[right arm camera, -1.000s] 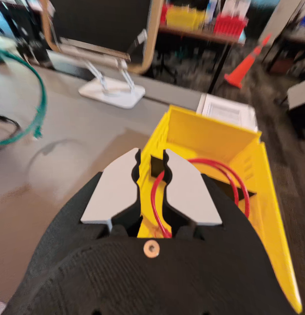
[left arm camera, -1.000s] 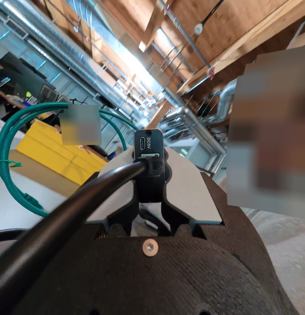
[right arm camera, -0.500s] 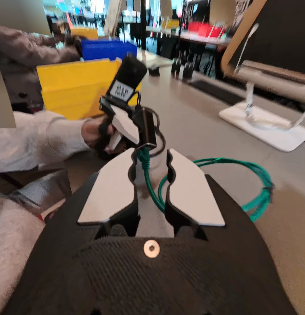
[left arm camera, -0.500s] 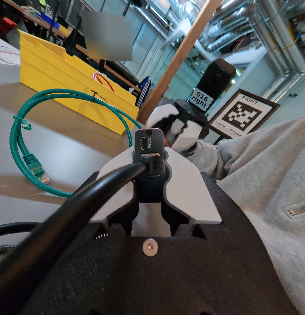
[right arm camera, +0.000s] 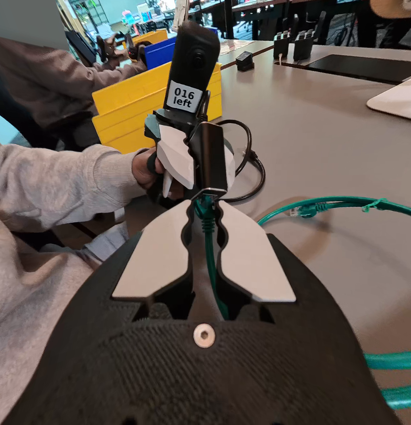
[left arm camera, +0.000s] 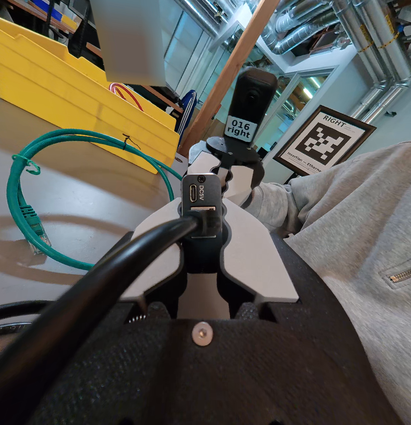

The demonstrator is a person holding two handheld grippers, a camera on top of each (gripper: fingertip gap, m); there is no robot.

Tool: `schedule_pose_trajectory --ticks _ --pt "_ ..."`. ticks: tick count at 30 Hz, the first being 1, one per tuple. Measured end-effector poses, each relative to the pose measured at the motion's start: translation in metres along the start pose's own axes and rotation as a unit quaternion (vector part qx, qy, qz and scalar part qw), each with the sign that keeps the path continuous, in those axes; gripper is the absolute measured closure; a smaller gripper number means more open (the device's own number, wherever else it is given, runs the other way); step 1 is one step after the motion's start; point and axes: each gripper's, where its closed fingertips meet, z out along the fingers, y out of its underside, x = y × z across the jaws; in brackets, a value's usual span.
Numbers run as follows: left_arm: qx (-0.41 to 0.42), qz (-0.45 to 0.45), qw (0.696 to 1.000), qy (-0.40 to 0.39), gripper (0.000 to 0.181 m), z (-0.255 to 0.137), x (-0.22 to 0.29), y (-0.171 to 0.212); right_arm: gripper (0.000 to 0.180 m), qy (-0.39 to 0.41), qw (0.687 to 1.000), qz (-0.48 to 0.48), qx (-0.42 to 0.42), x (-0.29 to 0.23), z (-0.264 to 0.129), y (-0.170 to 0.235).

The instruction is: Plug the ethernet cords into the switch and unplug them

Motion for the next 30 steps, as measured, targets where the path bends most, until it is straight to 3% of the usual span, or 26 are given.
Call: schedule_pose_trajectory --ticks 8,21,30 --pt "-0.013 0.002 1.0 -0.005 0.155 0.002 -0.004 0.007 0.164 -0.056 0.996 0.074 0.006 0.002 -0.001 0.007" --pt "-0.022 0.01 0.999 -0.026 0.154 0.006 -0.007 0.009 0.167 -0.035 0.995 0.095 -0.014 0.01 -0.001 0.013" --pt "0.005 -0.033 0.999 -0.007 0.159 0.005 -0.006 -0.002 0.167 -0.029 0.997 0.077 -0.009 0.009 -0.003 0.004"
